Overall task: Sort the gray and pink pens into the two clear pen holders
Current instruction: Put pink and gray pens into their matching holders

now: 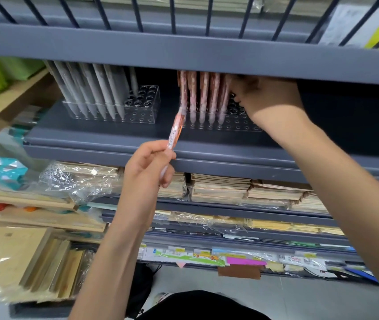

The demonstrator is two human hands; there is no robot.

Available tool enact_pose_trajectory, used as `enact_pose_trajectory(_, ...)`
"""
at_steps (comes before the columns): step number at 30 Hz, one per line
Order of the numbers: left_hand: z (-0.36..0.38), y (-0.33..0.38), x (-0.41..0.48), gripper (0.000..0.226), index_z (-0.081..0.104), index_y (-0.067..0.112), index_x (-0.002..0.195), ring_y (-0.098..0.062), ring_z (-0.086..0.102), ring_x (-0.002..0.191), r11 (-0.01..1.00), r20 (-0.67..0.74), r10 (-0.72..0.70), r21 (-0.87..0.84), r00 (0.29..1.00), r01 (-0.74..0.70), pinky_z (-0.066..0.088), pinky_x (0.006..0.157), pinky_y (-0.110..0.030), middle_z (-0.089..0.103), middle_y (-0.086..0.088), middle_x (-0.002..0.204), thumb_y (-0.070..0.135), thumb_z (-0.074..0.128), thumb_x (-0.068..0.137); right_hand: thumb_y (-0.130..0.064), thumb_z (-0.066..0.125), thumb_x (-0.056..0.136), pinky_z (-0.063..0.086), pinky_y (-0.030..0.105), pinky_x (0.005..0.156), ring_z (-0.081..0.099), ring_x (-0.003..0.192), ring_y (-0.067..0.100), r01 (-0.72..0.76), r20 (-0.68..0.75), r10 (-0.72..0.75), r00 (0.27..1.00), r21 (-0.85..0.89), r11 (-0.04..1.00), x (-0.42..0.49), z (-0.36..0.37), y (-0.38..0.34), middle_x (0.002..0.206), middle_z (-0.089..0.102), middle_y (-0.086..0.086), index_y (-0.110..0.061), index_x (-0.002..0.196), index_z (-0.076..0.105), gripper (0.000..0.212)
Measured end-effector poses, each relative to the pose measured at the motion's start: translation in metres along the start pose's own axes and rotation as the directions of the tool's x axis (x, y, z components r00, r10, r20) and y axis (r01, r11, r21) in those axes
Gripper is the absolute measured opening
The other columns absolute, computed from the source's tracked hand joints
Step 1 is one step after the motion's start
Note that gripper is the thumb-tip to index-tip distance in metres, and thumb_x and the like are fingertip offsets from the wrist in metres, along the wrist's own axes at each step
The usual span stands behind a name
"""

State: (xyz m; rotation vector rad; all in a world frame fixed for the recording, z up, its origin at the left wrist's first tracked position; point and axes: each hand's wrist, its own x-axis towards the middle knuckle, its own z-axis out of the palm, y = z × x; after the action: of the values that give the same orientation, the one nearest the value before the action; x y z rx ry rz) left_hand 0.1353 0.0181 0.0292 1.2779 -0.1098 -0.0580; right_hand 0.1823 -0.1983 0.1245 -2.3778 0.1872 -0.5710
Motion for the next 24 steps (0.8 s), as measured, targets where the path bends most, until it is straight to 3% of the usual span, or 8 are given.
enact_pose_trajectory(4, 0.01, -0.007, 0.0, 0.021, 0.075, 0.032, 0.095, -0.013, 0.059, 0.071, 0.996, 0.018, 0.069, 0.057, 0.997, -0.07, 0.048, 0.072, -0.023, 0.058, 0.006, 0.063, 0.018, 0.062, 0.087, -0.036, 0.065, 0.087, 0.057, 0.041, 0.075, 0.066, 0.07, 0.016, 0.015, -0.073, 0.001, 0.997, 0.22, 0.975, -0.02, -0.008, 0.004, 0.07, 0.069, -0.001, -0.022, 0.072, 0.064, 0.02)
enact_pose_trajectory(7, 0.023, -0.007, -0.001, 0.027, 0.076, 0.036, 0.099, -0.009, 0.066, 0.083, 0.975, 0.048, 0.158, 0.153, 0.986, -0.164, 0.052, 0.078, -0.021, 0.072, 0.008, 0.085, 0.014, 0.066, 0.088, -0.039, 0.067, 0.086, 0.052, 0.028, 0.056, 0.059, 0.056, 0.004, 0.007, 0.119, -0.055, 0.991, 0.372, 0.928, -0.048, -0.012, 0.006, 0.073, 0.072, -0.004, -0.027, 0.077, 0.073, 0.016)
enact_pose_trajectory(9, 0.033, -0.007, -0.002, 0.025, 0.075, 0.032, 0.103, -0.012, 0.068, 0.088, 0.955, 0.086, 0.207, 0.197, 0.974, -0.221, 0.054, 0.083, -0.024, 0.075, 0.004, 0.095, 0.012, 0.069, 0.088, -0.038, 0.068, 0.088, 0.05, 0.019, 0.053, 0.058, 0.057, 0.0, 0.024, 0.224, -0.121, 0.967, 0.392, 0.92, -0.062, -0.011, 0.009, 0.077, 0.073, -0.008, -0.031, 0.085, 0.076, 0.011)
enact_pose_trajectory(13, 0.052, -0.007, -0.001, 0.023, 0.072, 0.022, 0.111, -0.015, 0.069, 0.096, 0.885, 0.181, 0.312, 0.3, 0.933, -0.354, 0.052, 0.087, -0.023, 0.073, 0.0, 0.105, 0.009, 0.069, 0.092, -0.02, 0.069, 0.09, 0.056, 0.023, 0.06, 0.065, 0.063, 0.01, -0.034, 0.198, -0.084, 0.977, 0.531, 0.847, -0.066, -0.015, 0.019, 0.081, 0.074, 0.003, -0.019, 0.092, 0.075, 0.006)
enact_pose_trajectory(15, 0.057, -0.011, 0.004, 0.019, 0.071, 0.021, 0.113, -0.013, 0.066, 0.101, 0.763, 0.232, 0.394, 0.457, 0.889, -0.457, 0.05, 0.088, -0.023, 0.07, 0.01, 0.105, 0.017, 0.065, 0.096, -0.009, 0.063, 0.091, 0.059, 0.029, 0.065, 0.069, 0.067, 0.017, -0.036, 0.137, -0.059, 0.989, 0.602, 0.798, -0.062, -0.021, 0.026, 0.08, 0.074, 0.002, -0.017, 0.09, 0.071, 0.011)
enact_pose_trajectory(17, 0.058, -0.022, 0.011, 0.022, 0.07, 0.018, 0.113, -0.015, 0.062, 0.107, 0.54, 0.291, 0.446, 0.667, 0.846, -0.514, 0.047, 0.094, -0.033, 0.066, 0.014, 0.108, 0.029, 0.06, 0.097, -0.001, 0.054, 0.088, 0.06, 0.034, 0.065, 0.068, 0.066, 0.023, 0.002, 0.004, -0.006, 1.0, 0.668, 0.744, -0.055, -0.029, 0.036, 0.075, 0.072, 0.001, -0.015, 0.087, 0.067, 0.02)
enact_pose_trajectory(20, 0.06, -0.049, 0.016, 0.031, 0.07, 0.011, 0.116, -0.026, 0.059, 0.115, 0.165, 0.338, 0.53, 0.858, 0.777, -0.486, 0.035, 0.105, -0.042, 0.067, -0.002, 0.118, 0.032, 0.055, 0.098, 0.001, 0.047, 0.085, 0.058, 0.039, 0.066, 0.067, 0.065, 0.028, 0.089, -0.185, 0.065, 0.981, 0.714, 0.694, -0.04, -0.042, 0.053, 0.075, 0.07, 0.006, -0.012, 0.082, 0.064, 0.022)
enact_pose_trajectory(24, 0.064, -0.074, 0.018, 0.035, 0.068, 0.01, 0.12, -0.025, 0.057, 0.122, 0.024, 0.347, 0.66, 0.877, 0.666, -0.481, 0.032, 0.107, -0.042, 0.066, -0.005, 0.126, 0.031, 0.048, 0.101, -0.002, 0.052, 0.083, 0.058, 0.034, 0.071, 0.07, 0.067, 0.02, 0.132, -0.278, 0.086, 0.957, 0.678, 0.724, -0.016, -0.042, 0.066, 0.063, 0.071, -0.007, -0.016, 0.072, 0.065, 0.022)
